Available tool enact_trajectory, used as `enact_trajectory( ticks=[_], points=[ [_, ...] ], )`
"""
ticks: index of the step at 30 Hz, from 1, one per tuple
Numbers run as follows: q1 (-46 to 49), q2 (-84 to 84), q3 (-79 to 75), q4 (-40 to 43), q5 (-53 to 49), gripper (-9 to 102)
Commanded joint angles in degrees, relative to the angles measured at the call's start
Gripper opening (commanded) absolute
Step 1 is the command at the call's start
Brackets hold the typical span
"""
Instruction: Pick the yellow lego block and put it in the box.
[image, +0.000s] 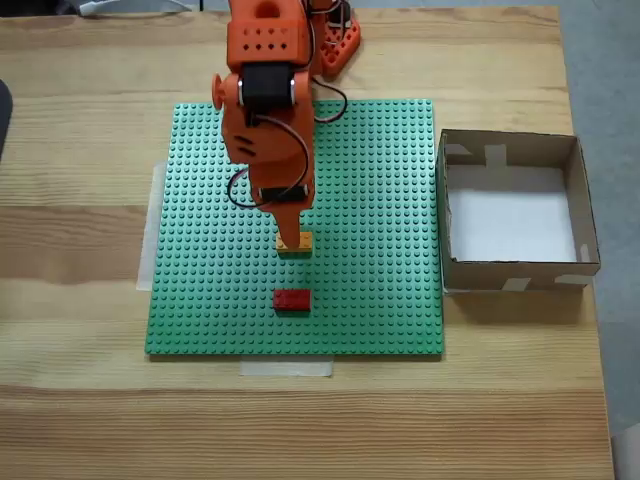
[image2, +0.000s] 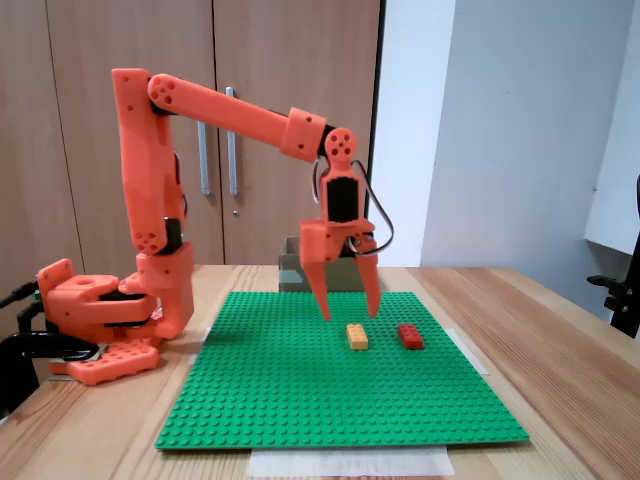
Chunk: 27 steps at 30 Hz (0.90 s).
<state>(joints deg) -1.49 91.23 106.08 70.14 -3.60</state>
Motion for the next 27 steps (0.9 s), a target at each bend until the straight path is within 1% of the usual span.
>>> enact_trajectory(
  ticks=[1,7,21,27],
  points=[
    [-0.1,-1.1,-2.5,-1.3,-0.8,27],
    [0.1,-3.0,-2.5,-5.1,-1.5,28],
    [-0.3,-4.7,-1.0,-7.5,-1.6,26],
    [-0.4,-5.1,1.9,-9.9,-2.0,25]
  ],
)
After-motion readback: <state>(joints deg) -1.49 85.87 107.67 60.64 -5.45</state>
